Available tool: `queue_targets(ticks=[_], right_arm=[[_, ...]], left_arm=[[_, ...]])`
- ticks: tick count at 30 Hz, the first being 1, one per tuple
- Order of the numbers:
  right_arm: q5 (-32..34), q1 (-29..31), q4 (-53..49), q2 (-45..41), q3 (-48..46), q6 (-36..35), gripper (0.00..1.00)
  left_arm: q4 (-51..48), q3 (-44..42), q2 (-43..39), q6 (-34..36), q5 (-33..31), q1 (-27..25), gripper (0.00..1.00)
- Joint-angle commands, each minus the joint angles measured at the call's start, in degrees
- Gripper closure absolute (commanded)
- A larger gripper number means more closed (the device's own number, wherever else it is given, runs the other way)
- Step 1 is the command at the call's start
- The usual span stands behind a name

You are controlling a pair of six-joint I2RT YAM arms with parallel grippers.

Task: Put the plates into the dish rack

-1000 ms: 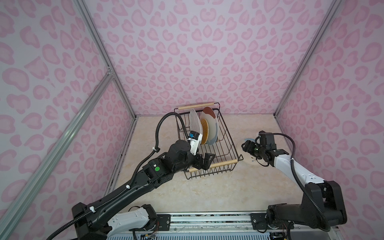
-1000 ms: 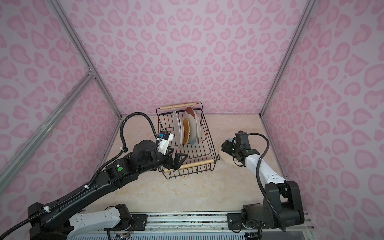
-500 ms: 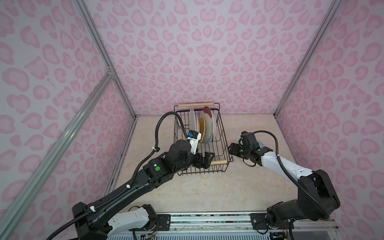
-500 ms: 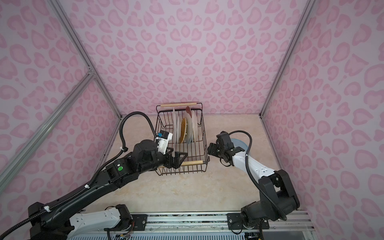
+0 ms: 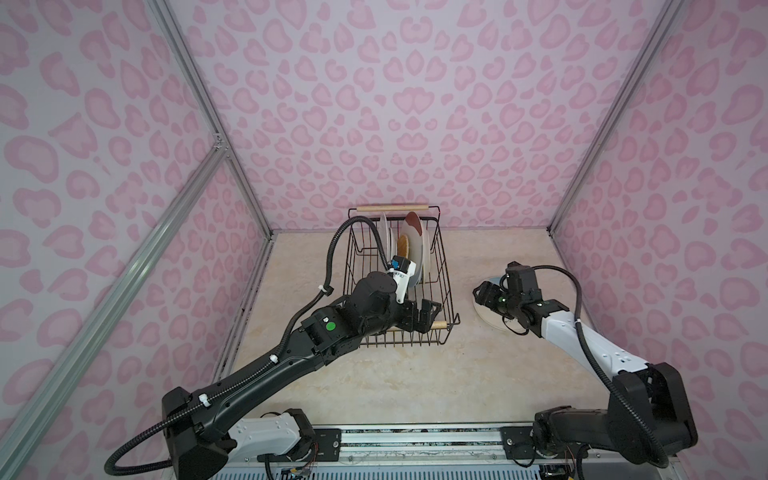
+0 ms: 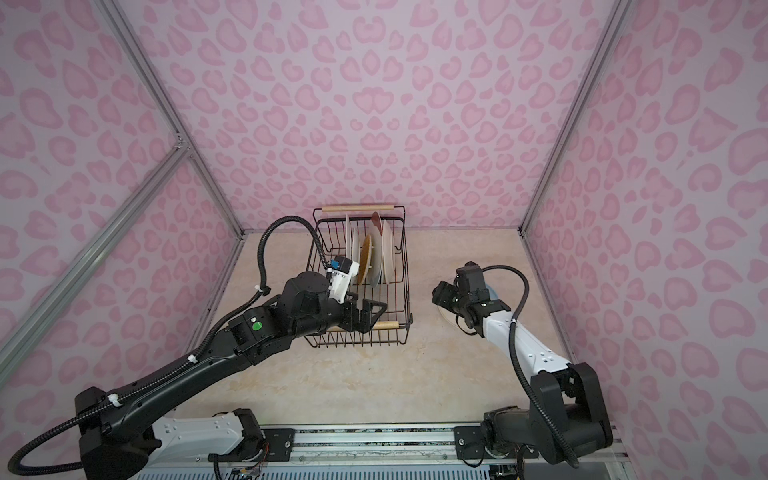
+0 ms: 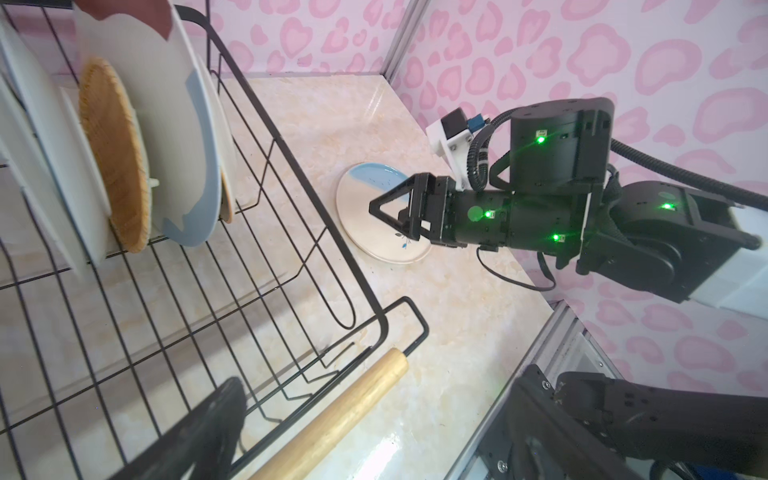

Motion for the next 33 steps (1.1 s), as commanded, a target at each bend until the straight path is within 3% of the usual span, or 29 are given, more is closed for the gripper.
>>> queue_targets(ticks=[1,9,13,19,27,33], right_arm=[[0.2,-5.4,-1.4,-1.9,-1.7,-3.0,0.21],[1.9,-22.6,-4.4,2.8,-0.9,-5.3,0.12],[3.8,-24.8,-2.6,9.0,2.1,-7.2,0.16],[-1.5,-25.4,-3.5,18.3,5.4,-8.4,0.25],[-2.3,-23.9,-3.9,22.3,3.5,-9.4,0.48],[-2.4,-23.6,-4.3,23.8,2.1,-9.4,0.86]], left_arm=[[0.7,4.1,3.8,1.9,1.1,-1.9,0.0],[0.2,13.2,14.1,4.0,0.6,-7.6,0.01],[0.9,13.2,16.1,3.1,1.3,-9.0,0.01],[1.6,10.6,13.8,2.6,-0.1,-9.1,0.01],[2.5,7.5,10.5,1.8,-1.3,-9.1,0.01],[3.8,3.9,6.6,0.7,-3.4,-9.1,0.01]])
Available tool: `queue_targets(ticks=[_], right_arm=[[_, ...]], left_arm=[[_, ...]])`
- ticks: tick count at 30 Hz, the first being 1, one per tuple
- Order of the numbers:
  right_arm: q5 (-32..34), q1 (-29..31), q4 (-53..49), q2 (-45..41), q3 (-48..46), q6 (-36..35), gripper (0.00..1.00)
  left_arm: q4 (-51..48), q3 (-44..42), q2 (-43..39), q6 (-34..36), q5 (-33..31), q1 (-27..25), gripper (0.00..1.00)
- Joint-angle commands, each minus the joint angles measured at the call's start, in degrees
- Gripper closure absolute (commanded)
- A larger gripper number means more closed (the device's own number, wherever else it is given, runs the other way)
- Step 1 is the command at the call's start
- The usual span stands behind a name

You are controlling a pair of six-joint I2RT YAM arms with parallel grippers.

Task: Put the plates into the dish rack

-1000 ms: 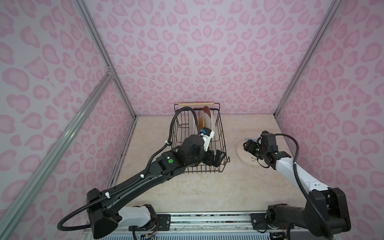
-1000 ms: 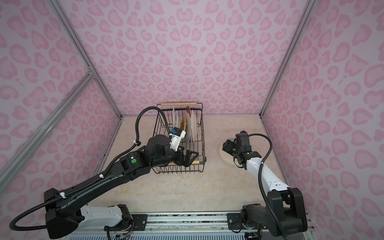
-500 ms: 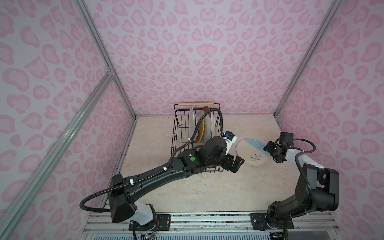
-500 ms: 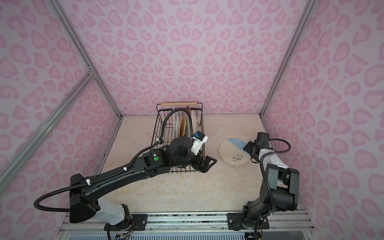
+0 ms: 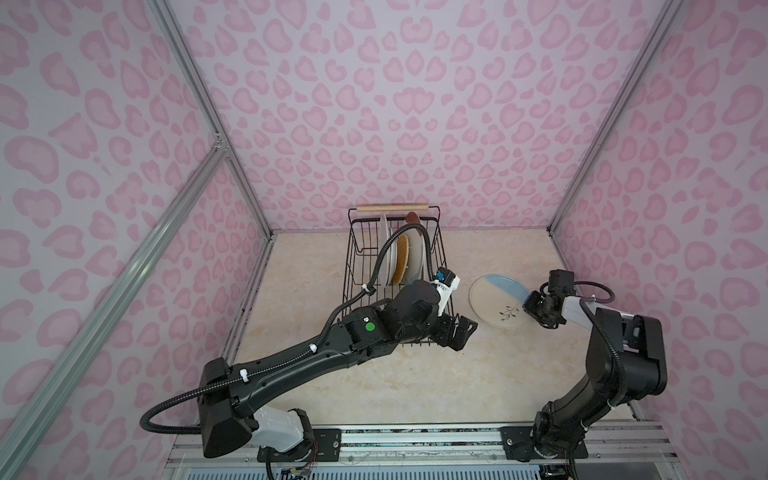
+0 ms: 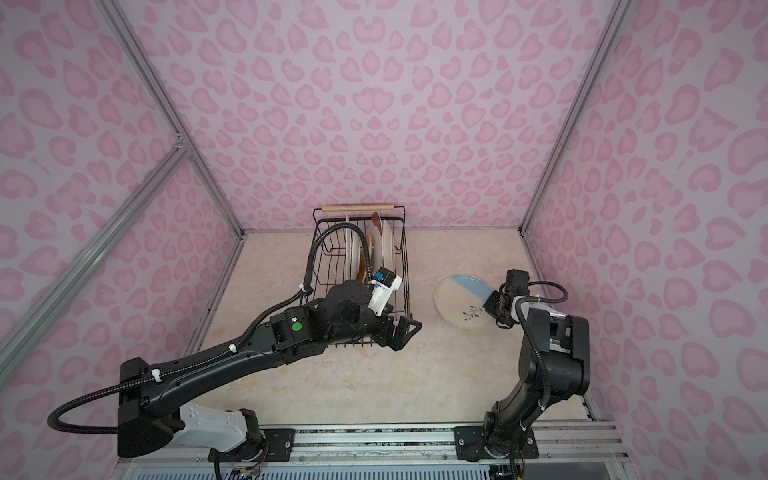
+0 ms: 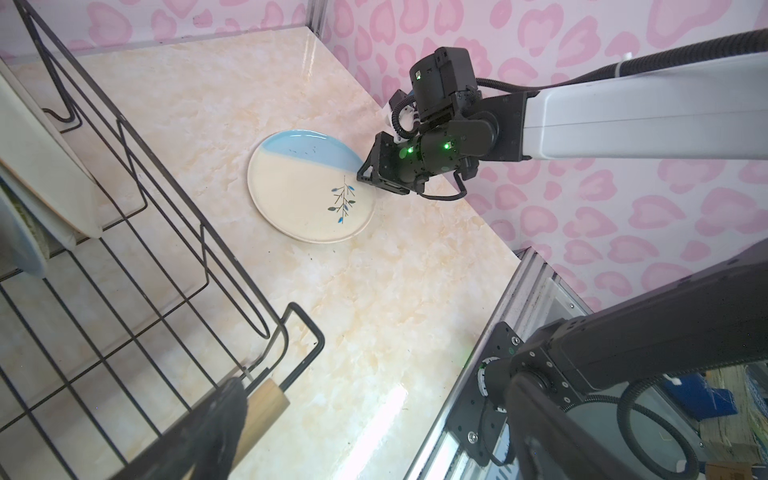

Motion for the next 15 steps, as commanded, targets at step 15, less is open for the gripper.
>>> queue_targets(ticks=[15], right_arm=[[-10.4,-0.7,-2.4,-8.7,-9.3,2.6,1.0]], left_arm=[[3.2,-4.7,-4.4,-1.2,-2.2,0.1,0.0]])
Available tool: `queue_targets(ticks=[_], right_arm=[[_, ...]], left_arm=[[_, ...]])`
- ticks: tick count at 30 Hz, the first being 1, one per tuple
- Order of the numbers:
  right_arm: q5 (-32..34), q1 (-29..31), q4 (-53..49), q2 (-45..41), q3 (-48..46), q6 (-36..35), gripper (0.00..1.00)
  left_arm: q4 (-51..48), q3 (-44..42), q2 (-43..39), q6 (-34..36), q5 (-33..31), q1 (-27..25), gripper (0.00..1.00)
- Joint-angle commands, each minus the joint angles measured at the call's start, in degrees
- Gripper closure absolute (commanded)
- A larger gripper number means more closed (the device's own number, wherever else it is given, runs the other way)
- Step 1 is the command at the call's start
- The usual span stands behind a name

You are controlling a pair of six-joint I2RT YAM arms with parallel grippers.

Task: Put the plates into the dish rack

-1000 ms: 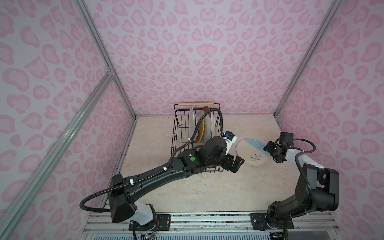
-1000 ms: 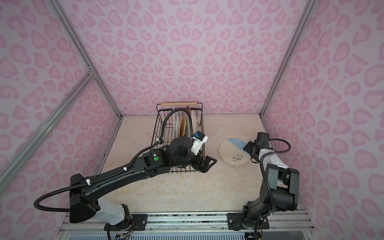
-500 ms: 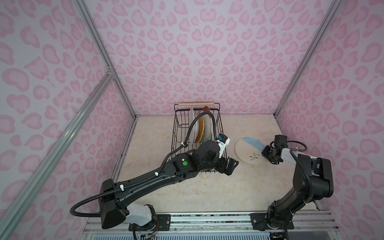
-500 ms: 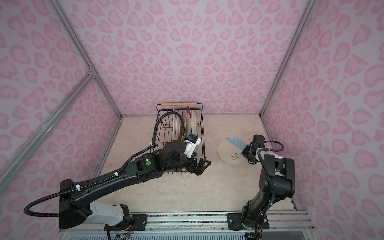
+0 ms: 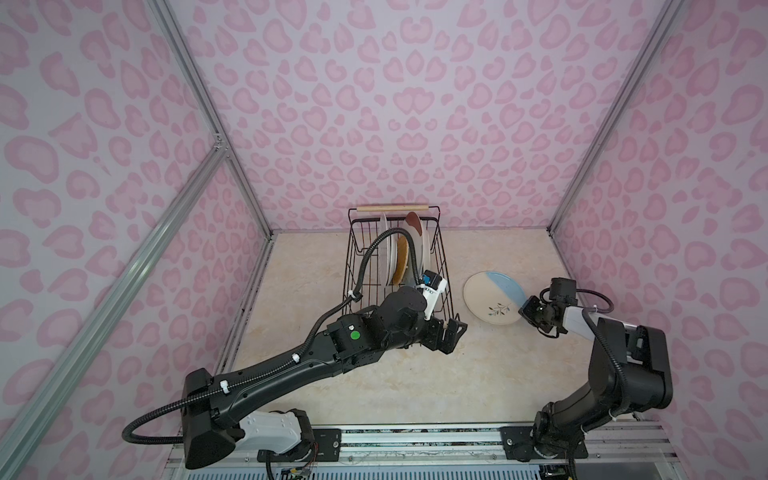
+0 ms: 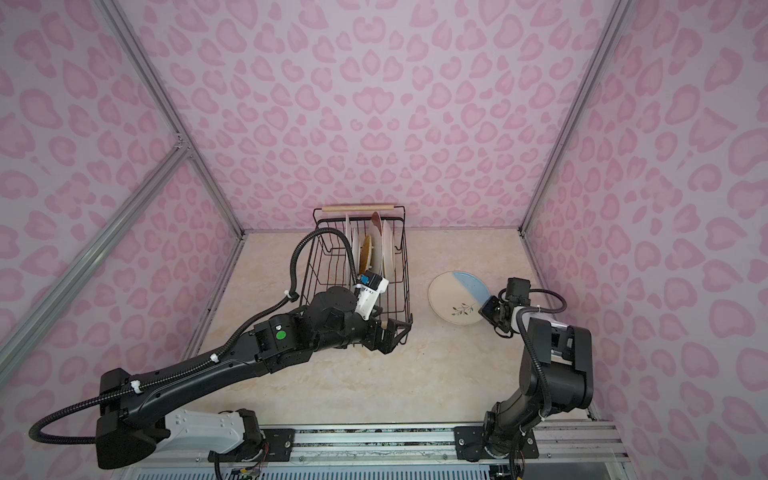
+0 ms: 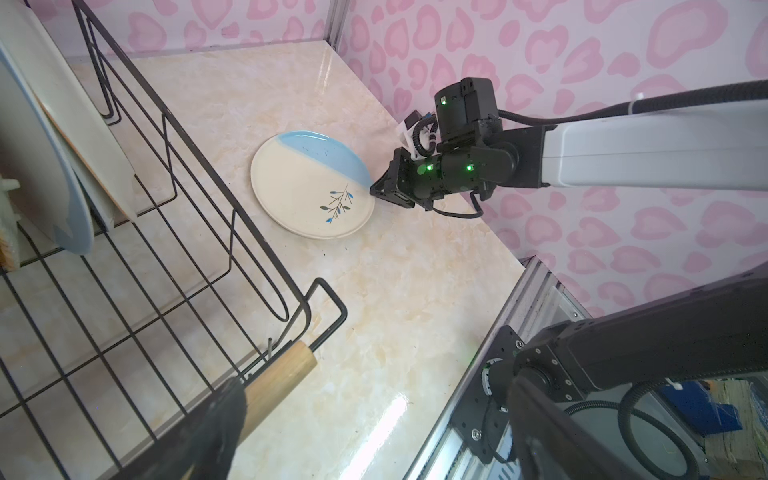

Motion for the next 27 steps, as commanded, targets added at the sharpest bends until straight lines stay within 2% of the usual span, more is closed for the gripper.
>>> queue_targets(ticks=[1,7,13,18,22,27], right_arm=[[-3.4,-0.3,-4.6,-3.3,-2.4,0.4,1.0],[-8.0,-2.0,-2.4,-9.2,-5.9,2.7,1.0],[-12.0,-4.2,2.2,-10.9,-8.9,5.5,1.0],[-14.9,-6.1,5.6,-11.2,-10.6,8.3,1.0],[-15.4,-6.8,5.6,-12.4,-10.6,10.0,1.0],[-14.9,-7.9,4.6,-13.9,-10.5,11.1,1.0]], left_arm=[[2.7,-0.5,0.5,0.0,-0.3,0.1,0.0],[3.4,-0.2,2.1,-0.2,0.9,0.1,0.0],[5.9,0.0,4.4,-2.0,6.2,-0.3,0.0],[7.3,3.1,8.2,-2.4,7.8,-2.4,0.01],[8.0,7.8,13.5,-3.0,7.7,-6.0,0.01],[13.3,10.0,18.9,-9.1,5.5,-8.4,0.01]])
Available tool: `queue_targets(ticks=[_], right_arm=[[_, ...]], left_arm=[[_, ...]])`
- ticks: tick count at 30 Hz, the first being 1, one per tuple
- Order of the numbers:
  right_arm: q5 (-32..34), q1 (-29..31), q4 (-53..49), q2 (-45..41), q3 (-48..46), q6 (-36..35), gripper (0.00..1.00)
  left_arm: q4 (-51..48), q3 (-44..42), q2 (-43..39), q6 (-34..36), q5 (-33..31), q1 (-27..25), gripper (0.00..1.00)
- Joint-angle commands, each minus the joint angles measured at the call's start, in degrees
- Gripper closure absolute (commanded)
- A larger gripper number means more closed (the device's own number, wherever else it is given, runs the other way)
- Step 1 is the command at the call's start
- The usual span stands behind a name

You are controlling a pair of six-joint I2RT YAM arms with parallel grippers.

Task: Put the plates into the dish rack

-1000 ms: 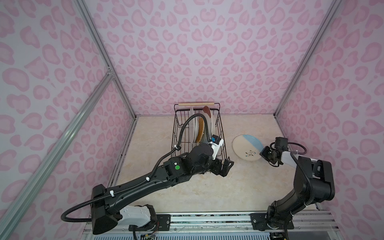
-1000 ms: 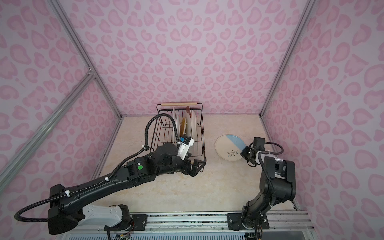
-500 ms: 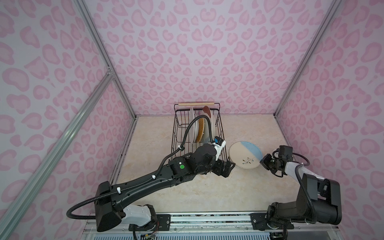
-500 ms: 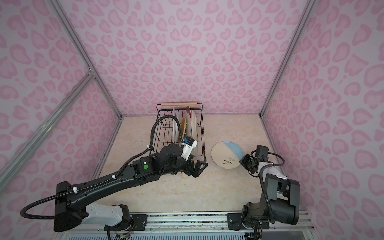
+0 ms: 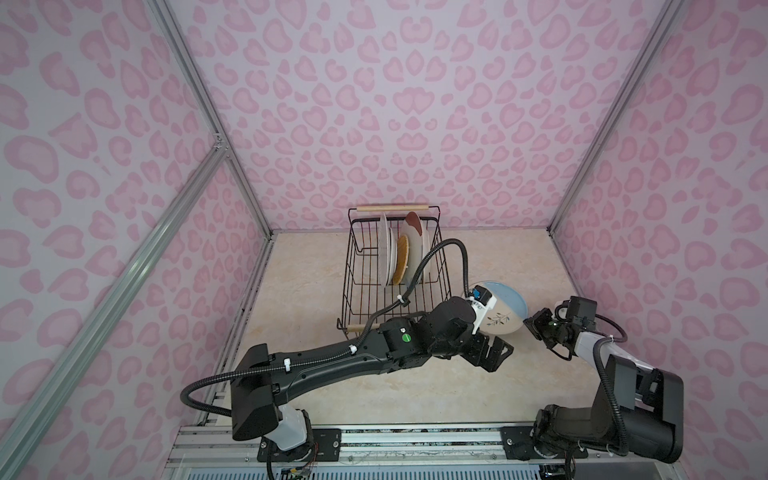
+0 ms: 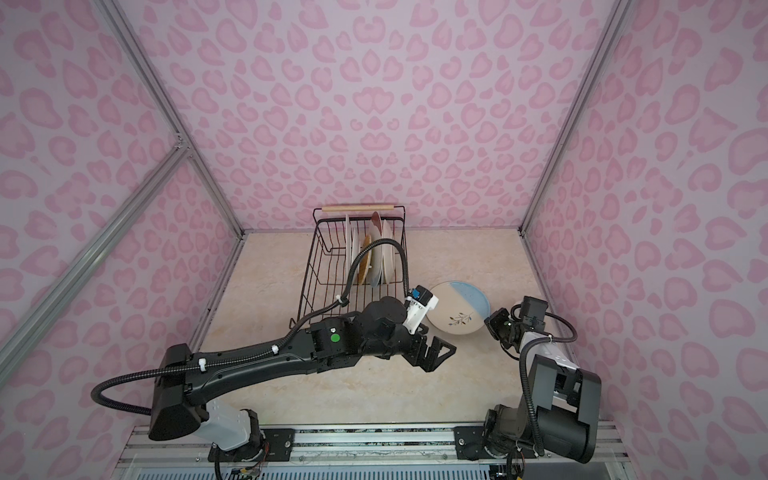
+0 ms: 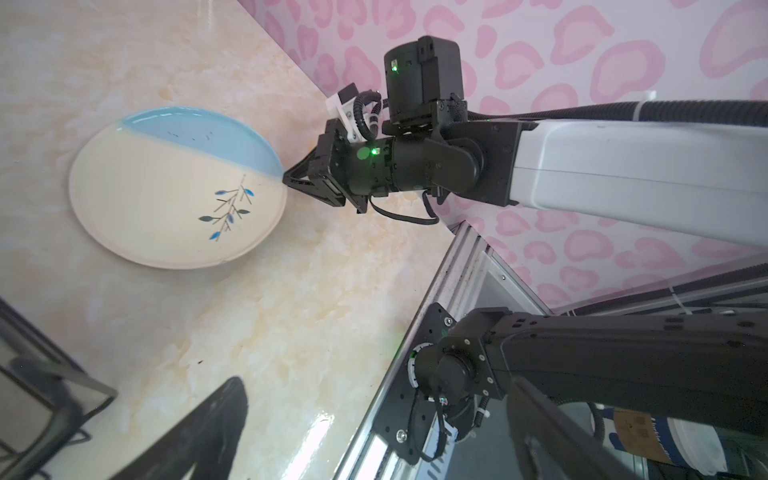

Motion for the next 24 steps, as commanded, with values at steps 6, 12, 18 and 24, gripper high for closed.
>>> queue_targets(ticks=[6,12,18,24], right_arm=[[-1.8,-1.4,3.3,-0.7,-0.8,3.6,1.0],[3.7,0.2,-3.0,1.0,4.7,-1.6,0.9],[11.6,6.1,-8.0,5.0,10.3,-7.1,0.23],[17.0,8.1,-8.9,10.0,12.9,-9.4,0.1]], left_arm=[[10.4,3.3,7.4,-10.7,-5.9,-2.5,0.02],[5.3,8.5,8.7,-6.4,-6.6,0.8,0.01],[1.9,11.7,10.3,-3.5,-5.2,1.8,0.01],[0.7,11.3,9.8,-1.7,-5.0,2.1,0.01]])
